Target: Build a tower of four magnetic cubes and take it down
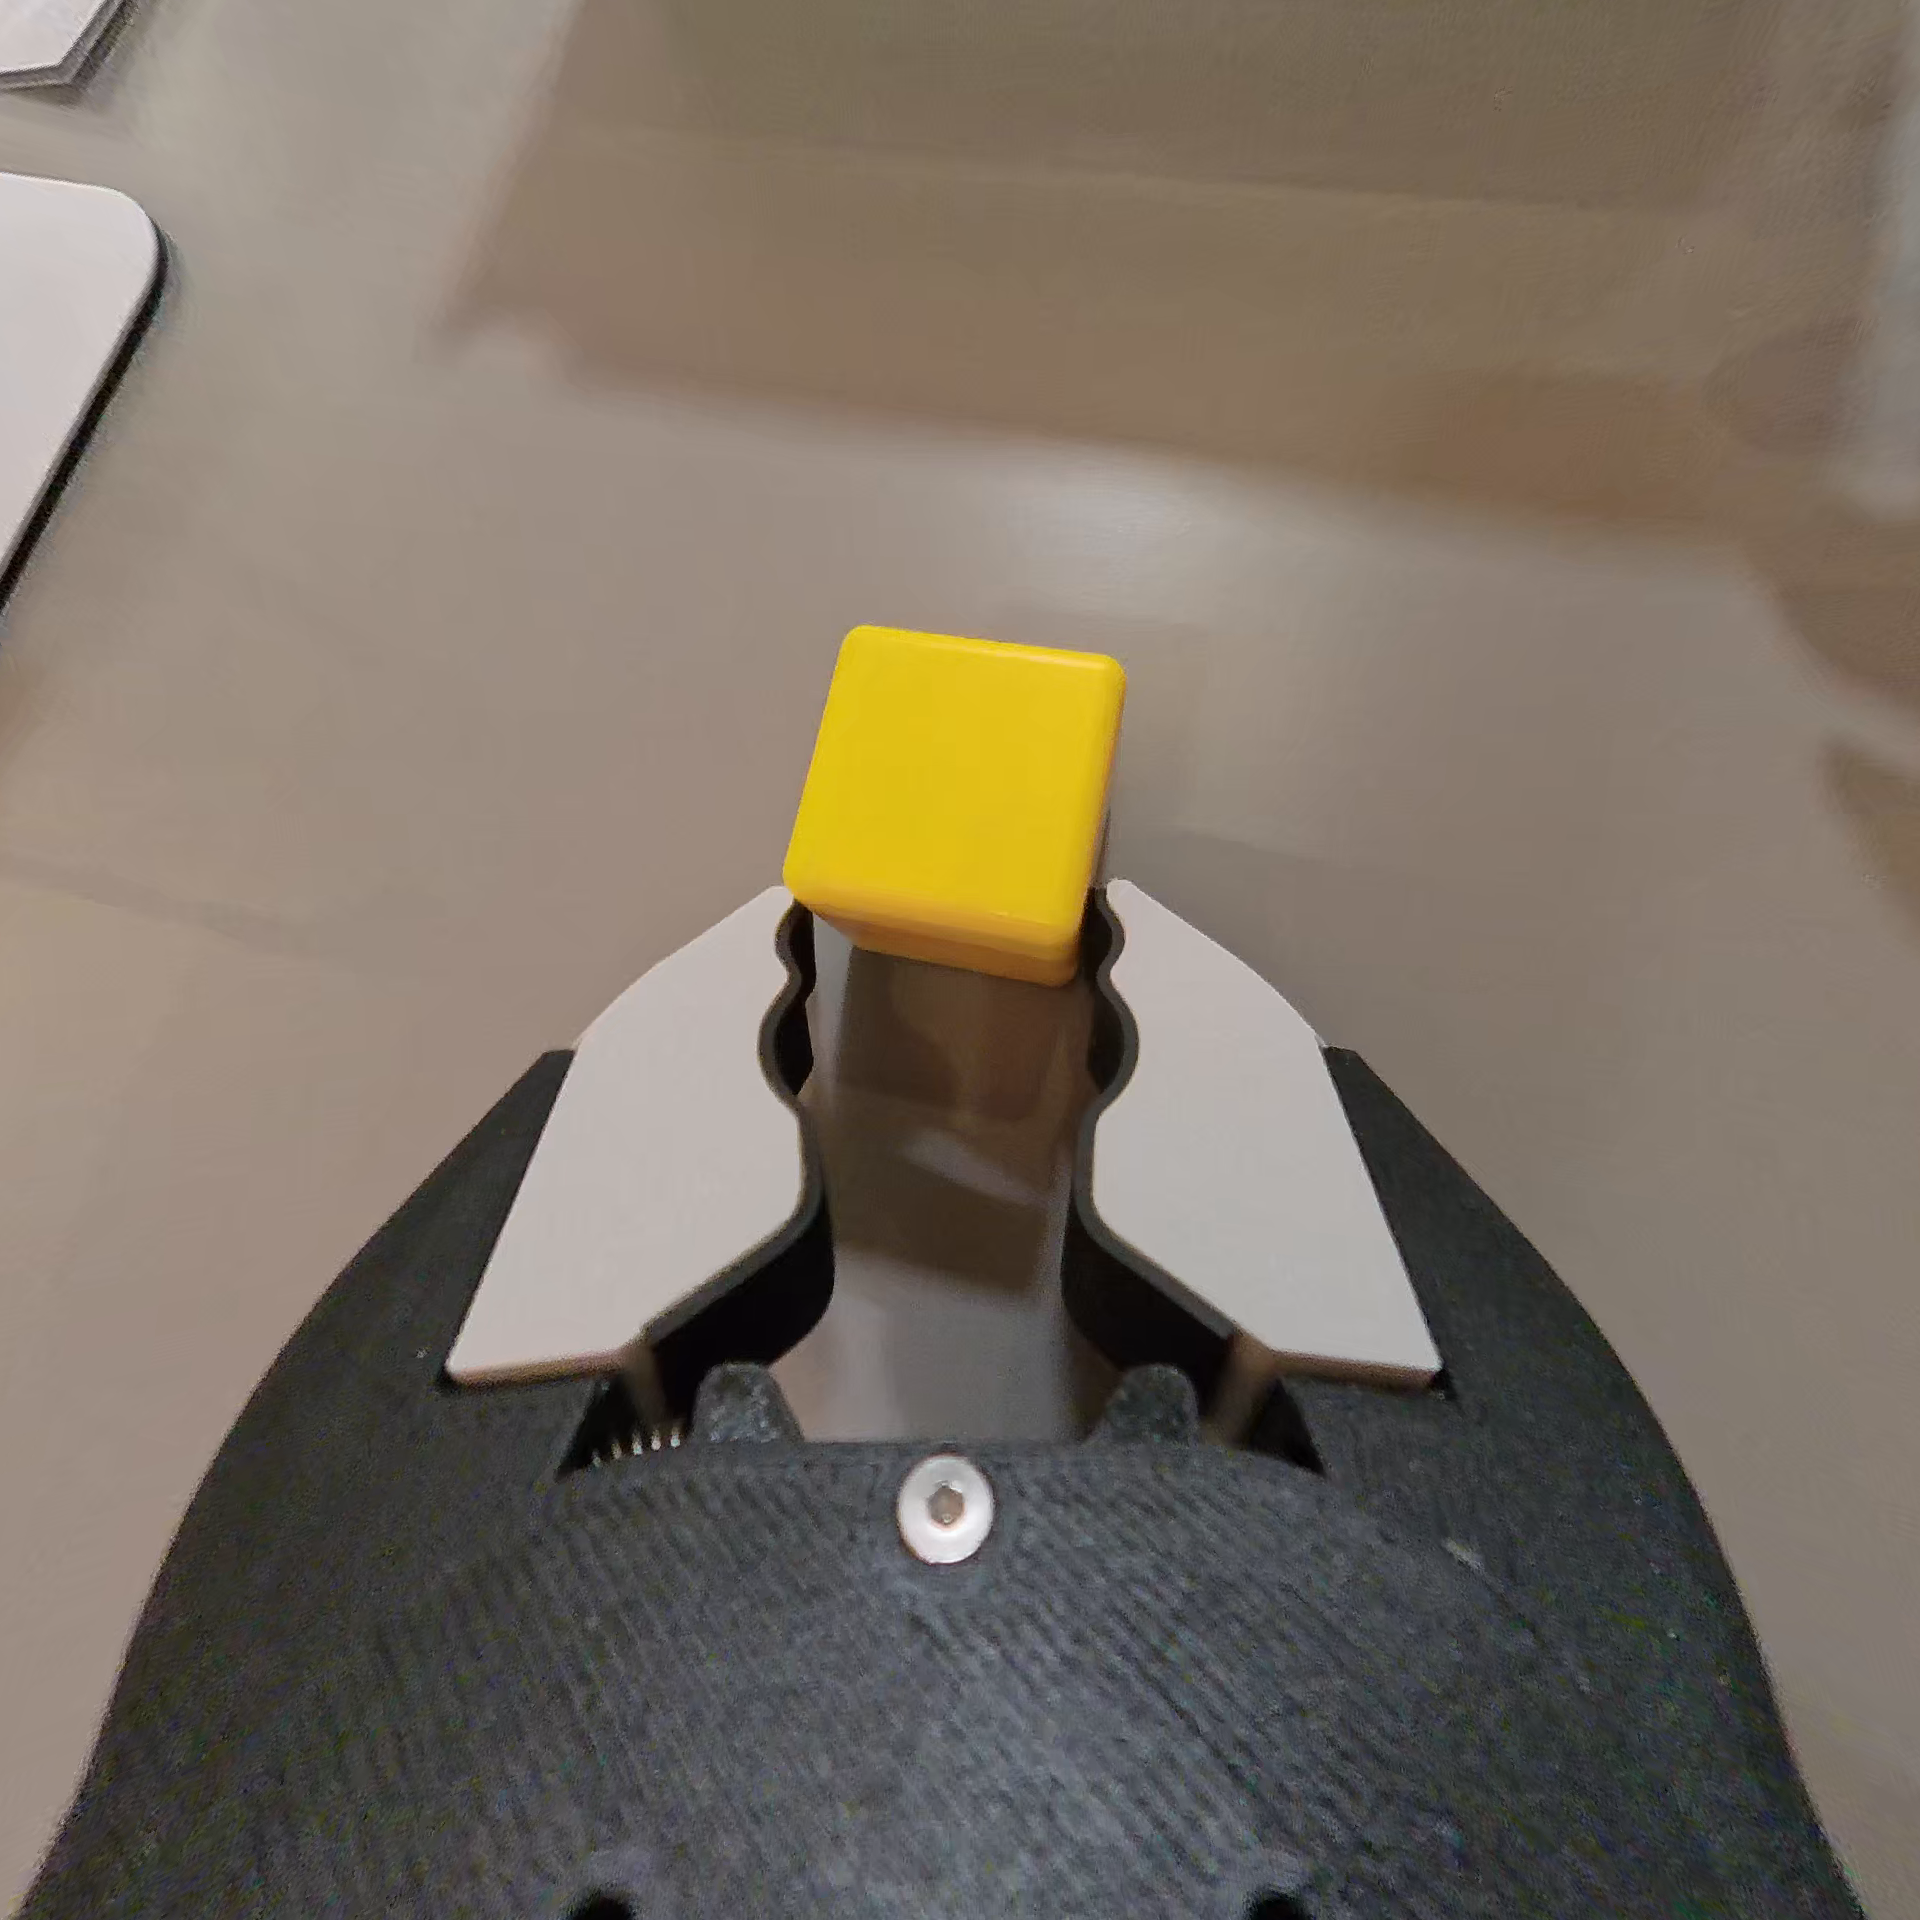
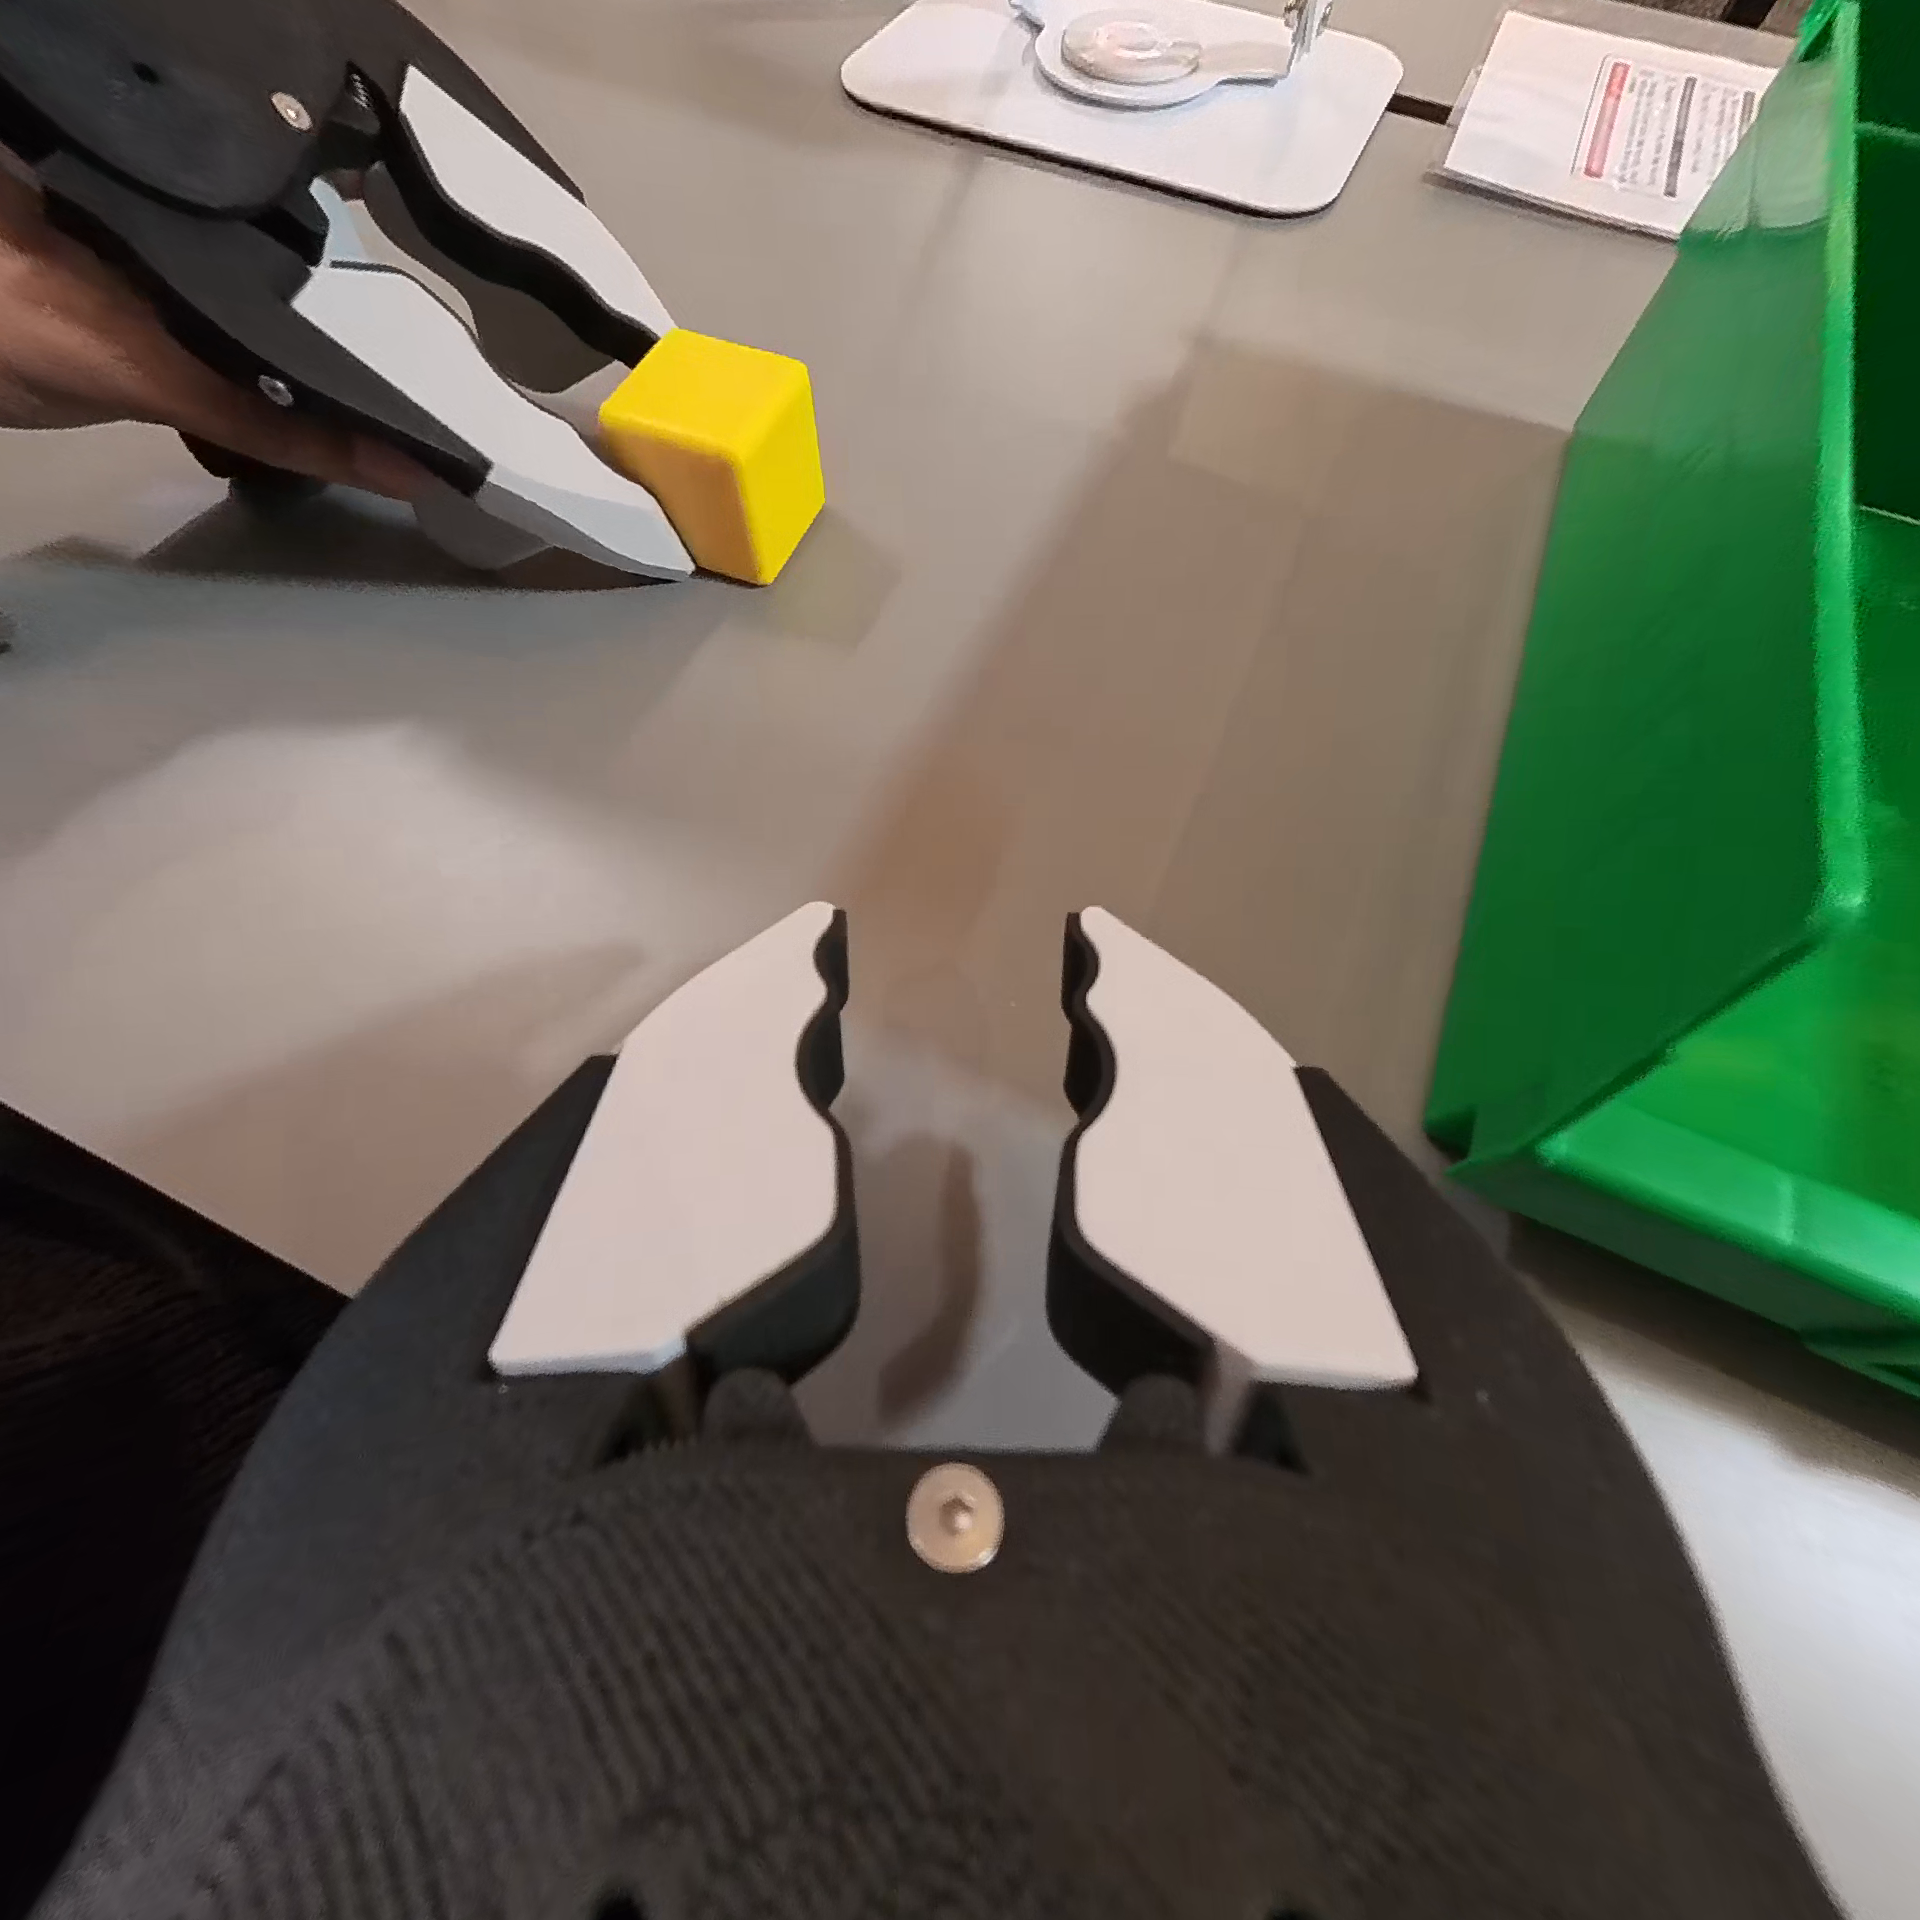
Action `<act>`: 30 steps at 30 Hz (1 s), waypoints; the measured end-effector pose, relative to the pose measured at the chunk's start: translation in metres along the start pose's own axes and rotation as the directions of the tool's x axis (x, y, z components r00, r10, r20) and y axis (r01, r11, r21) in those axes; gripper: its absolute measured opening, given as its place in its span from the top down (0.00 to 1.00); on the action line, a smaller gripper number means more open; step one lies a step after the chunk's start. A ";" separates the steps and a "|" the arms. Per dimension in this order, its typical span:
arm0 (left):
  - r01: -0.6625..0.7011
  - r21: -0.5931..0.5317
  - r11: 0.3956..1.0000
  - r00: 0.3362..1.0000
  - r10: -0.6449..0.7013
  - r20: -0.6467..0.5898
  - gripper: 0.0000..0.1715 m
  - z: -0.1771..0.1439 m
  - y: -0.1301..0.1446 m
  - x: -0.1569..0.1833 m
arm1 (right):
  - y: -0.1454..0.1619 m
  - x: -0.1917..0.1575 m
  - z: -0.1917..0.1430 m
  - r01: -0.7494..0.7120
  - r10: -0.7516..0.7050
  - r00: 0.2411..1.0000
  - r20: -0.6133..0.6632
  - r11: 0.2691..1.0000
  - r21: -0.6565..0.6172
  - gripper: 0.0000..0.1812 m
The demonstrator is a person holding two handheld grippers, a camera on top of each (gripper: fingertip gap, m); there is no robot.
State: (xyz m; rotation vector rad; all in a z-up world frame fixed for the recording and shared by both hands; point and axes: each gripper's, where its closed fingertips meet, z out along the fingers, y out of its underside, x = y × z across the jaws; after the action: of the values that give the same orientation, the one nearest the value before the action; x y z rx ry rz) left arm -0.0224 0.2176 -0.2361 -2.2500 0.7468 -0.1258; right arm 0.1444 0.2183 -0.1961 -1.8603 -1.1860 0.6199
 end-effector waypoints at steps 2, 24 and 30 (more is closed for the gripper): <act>0.004 0.000 1.000 1.000 -0.004 0.001 0.70 0.000 0.000 -0.001 | -0.003 0.000 -0.001 -0.003 0.003 1.000 0.003 1.000 0.014 0.78; 0.012 0.013 1.000 0.999 -0.013 0.044 0.69 -0.004 0.002 -0.013 | -0.034 0.085 -0.046 -0.091 0.178 0.939 -0.294 0.954 0.287 0.78; -0.006 0.010 1.000 0.999 0.006 0.042 0.70 -0.004 0.002 -0.011 | -0.026 0.089 -0.043 -0.122 0.201 0.928 -0.313 0.959 0.255 0.86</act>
State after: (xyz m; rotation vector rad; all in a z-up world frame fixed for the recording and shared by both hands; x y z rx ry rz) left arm -0.0339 0.2202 -0.2338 -2.2342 0.7293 -0.0794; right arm 0.2024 0.2883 -0.1489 -1.7866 -0.7094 0.4810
